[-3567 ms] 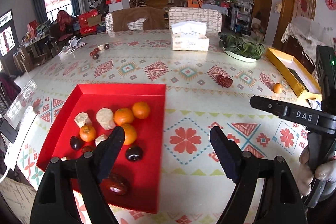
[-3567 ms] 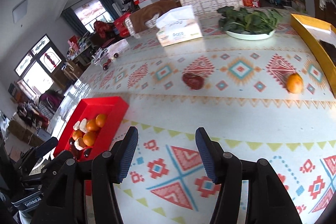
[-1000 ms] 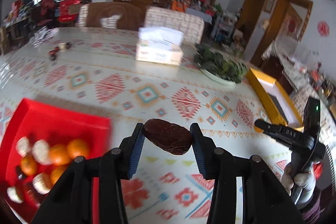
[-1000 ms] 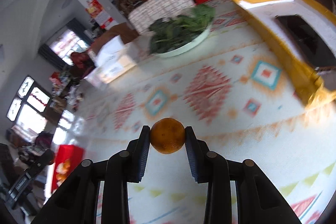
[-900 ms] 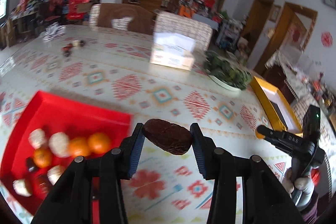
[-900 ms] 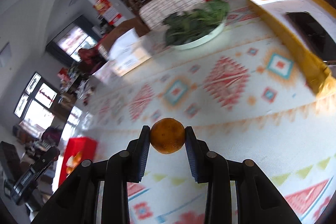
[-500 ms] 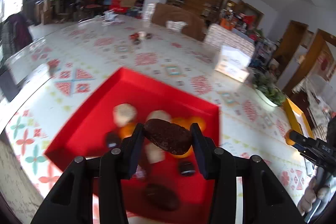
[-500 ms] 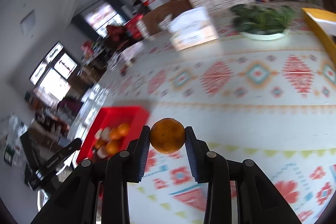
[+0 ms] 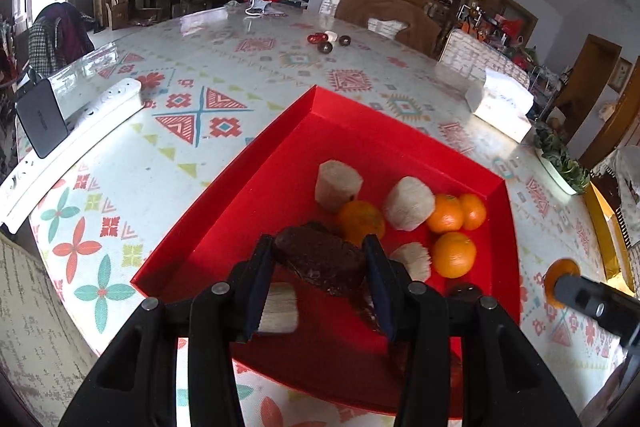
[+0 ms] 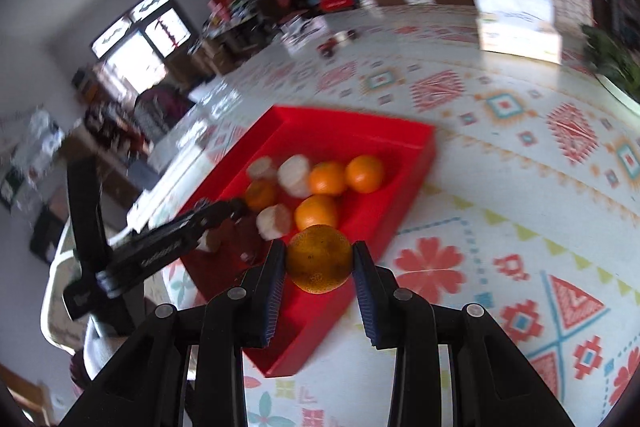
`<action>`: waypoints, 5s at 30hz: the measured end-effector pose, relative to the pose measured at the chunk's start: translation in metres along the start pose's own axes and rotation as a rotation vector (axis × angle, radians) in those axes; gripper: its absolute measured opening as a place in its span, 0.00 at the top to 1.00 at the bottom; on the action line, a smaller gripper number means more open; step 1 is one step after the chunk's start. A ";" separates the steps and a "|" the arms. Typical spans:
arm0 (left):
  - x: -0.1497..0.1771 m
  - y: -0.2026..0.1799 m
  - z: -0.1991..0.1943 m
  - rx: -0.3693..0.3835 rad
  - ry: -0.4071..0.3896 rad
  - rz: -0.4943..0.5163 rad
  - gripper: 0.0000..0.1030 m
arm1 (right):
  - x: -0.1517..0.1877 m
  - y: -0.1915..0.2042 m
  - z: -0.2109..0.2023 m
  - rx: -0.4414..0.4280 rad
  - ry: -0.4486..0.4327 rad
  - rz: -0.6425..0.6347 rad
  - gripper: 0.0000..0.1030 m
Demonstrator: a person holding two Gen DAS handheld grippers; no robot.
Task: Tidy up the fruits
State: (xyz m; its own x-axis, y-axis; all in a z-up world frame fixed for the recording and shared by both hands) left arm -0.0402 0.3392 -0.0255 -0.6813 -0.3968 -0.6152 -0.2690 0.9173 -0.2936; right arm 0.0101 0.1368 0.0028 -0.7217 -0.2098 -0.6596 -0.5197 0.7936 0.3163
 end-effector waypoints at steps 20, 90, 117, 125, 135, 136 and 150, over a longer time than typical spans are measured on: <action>-0.015 -0.002 -0.024 0.036 -0.077 -0.023 0.35 | 0.022 0.042 0.021 0.101 0.019 -0.214 0.47; 0.031 -0.146 -0.052 -0.175 -0.218 0.374 0.03 | 0.056 -0.071 -0.060 0.303 -0.126 0.083 0.27; 0.011 -0.109 -0.142 -0.135 -0.495 0.195 0.02 | 0.060 -0.030 -0.091 0.348 -0.183 0.016 0.24; 0.001 -0.078 -0.219 -0.112 -0.700 0.002 0.00 | 0.059 -0.006 -0.111 0.368 -0.242 -0.045 0.20; 0.012 -0.081 -0.212 -0.137 -0.673 0.045 0.00 | 0.056 0.017 -0.113 0.355 -0.258 -0.132 0.17; 0.013 -0.084 -0.210 -0.132 -0.667 0.056 0.00 | 0.056 0.018 -0.111 0.351 -0.254 -0.139 0.17; 0.020 -0.093 -0.139 -0.152 -0.473 0.148 0.00 | 0.045 0.020 -0.074 0.328 -0.177 -0.181 0.17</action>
State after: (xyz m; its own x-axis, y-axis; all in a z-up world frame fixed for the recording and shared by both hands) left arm -0.1235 0.2503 0.0915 -0.3471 -0.2024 -0.9157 -0.3126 0.9456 -0.0905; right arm -0.0662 0.1010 0.0299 -0.5274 -0.2842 -0.8007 -0.4376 0.8987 -0.0307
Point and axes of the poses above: each gripper's, at about its wrist camera, not at the fingertips, and z roughly the way its jaws point, y to its left, x to its underside, the point moved 8 cm from there along z, roughly the way its jaws point, and after that the axes turned 7 degrees about -z, right-handed, at the moved point
